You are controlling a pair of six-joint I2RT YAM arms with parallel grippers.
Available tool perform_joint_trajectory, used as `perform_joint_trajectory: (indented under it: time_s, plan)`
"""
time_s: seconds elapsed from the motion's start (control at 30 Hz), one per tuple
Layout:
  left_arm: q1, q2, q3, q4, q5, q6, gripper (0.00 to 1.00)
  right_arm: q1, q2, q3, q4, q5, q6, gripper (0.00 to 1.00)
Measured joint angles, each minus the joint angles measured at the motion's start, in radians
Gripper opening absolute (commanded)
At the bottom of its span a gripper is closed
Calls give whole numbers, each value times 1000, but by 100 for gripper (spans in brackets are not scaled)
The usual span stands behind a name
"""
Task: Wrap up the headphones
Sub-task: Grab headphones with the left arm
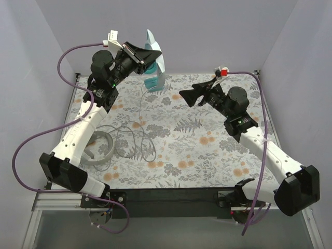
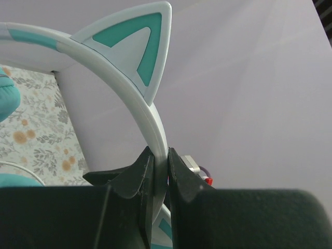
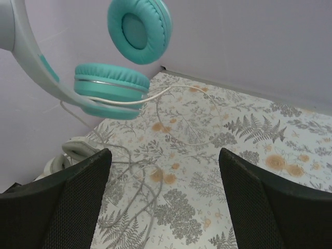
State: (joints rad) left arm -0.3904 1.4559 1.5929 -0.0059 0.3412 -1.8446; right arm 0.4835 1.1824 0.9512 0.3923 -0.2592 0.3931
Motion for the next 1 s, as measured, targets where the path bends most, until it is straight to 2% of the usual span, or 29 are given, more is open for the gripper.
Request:
perform_joint_trajectory:
  time_s: [0.27, 0.57, 1.0]
  plan:
    - [47, -47, -29, 14, 60, -75, 0, 28, 72, 52, 53, -23, -115, 83]
    - [51, -85, -31, 11, 94, -108, 0, 128, 151, 52, 61, 85, -265, 86]
    - [51, -143, -85, 5, 107, -120, 0, 146, 269, 110, 245, 173, -234, 85]
